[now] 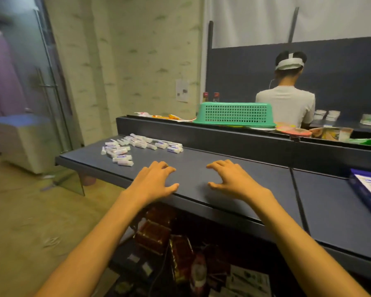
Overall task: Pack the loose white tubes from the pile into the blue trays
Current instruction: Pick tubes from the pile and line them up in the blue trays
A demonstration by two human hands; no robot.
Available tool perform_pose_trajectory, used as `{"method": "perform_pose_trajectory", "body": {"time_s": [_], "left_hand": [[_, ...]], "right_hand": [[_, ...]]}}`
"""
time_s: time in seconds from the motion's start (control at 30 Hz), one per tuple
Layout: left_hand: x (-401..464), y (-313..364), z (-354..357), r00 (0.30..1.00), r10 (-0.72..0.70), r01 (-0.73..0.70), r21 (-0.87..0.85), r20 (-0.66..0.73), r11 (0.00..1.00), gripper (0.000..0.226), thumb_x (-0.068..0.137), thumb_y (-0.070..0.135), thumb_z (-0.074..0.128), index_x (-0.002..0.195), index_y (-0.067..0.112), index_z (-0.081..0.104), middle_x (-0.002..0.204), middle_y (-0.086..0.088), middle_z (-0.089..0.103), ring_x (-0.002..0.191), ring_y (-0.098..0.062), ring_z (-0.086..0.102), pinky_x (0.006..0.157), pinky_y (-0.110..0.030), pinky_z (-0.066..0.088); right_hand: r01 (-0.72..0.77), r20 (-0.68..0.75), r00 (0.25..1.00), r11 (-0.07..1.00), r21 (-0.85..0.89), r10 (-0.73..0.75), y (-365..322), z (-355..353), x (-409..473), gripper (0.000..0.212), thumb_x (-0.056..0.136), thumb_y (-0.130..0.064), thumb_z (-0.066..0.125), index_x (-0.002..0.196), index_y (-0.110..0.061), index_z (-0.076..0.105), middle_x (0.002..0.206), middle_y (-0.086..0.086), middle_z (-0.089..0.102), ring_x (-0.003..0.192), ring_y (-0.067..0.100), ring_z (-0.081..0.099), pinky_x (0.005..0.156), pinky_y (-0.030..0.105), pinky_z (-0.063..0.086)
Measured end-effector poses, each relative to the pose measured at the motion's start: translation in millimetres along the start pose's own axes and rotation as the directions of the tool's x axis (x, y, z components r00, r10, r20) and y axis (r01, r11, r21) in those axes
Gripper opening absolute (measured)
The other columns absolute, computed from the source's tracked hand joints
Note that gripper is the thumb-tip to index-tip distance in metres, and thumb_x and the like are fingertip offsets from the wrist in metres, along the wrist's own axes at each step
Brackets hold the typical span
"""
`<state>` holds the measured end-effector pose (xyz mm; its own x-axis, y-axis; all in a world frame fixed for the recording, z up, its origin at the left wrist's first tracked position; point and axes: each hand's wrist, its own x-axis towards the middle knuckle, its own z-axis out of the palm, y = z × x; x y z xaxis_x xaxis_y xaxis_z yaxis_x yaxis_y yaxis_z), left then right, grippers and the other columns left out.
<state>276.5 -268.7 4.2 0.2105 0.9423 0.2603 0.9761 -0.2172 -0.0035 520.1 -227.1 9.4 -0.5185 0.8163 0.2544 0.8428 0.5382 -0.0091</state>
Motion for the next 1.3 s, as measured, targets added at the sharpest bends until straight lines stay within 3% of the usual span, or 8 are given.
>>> {"method": "perform_pose_trajectory", "body": {"time_s": [0.23,0.5,1.0,1.3], "left_hand": [[-17.6,-100.4,-0.2,0.994,-0.104,0.103,-0.048,-0.020,0.994,0.061,0.092,0.055,0.049,0.145,0.027,0.038,0.144,0.001,0.041,0.132,-0.019,0.037,0.105,-0.041,0.036],[18.4,-173.7,17.9,0.993,-0.122,0.120,-0.080,-0.009,0.989,0.056,0.092,0.052,0.052,0.142,0.028,0.042,0.146,0.001,0.039,0.132,-0.019,0.038,0.105,-0.040,0.037],[168.5,-235.0,41.6,0.999,0.047,-0.050,-0.146,-0.027,0.988,0.056,0.091,0.046,0.056,0.142,0.027,0.041,0.145,0.000,0.042,0.128,-0.021,0.043,0.101,-0.037,0.042],[248.8,-266.8,68.0,0.970,0.241,-0.240,-0.210,-0.017,0.948,0.053,0.089,0.044,0.058,0.138,0.026,0.047,0.136,0.000,0.050,0.124,-0.019,0.047,0.099,-0.036,0.042]], "right_hand": [[0.046,0.005,0.999,0.999,0.004,-0.046,-65.5,14.4,74.4,0.058,0.093,-0.044,0.057,0.144,-0.025,0.038,0.149,0.000,0.040,0.135,0.021,0.035,0.107,0.039,0.033],[0.038,0.010,0.999,0.999,0.012,-0.038,-83.8,46.0,151.8,0.059,0.092,-0.044,0.058,0.144,-0.025,0.037,0.150,0.000,0.040,0.135,0.020,0.036,0.109,0.039,0.033],[-0.155,0.052,0.986,0.988,-0.021,0.156,-45.6,63.3,253.1,0.057,0.092,-0.042,0.059,0.143,-0.026,0.039,0.144,0.000,0.046,0.127,0.021,0.043,0.103,0.036,0.037],[-0.292,0.054,0.955,0.956,0.005,0.291,-48.6,71.4,294.7,0.053,0.091,-0.046,0.059,0.138,-0.026,0.045,0.139,-0.002,0.050,0.123,0.020,0.046,0.099,0.034,0.039]]}}
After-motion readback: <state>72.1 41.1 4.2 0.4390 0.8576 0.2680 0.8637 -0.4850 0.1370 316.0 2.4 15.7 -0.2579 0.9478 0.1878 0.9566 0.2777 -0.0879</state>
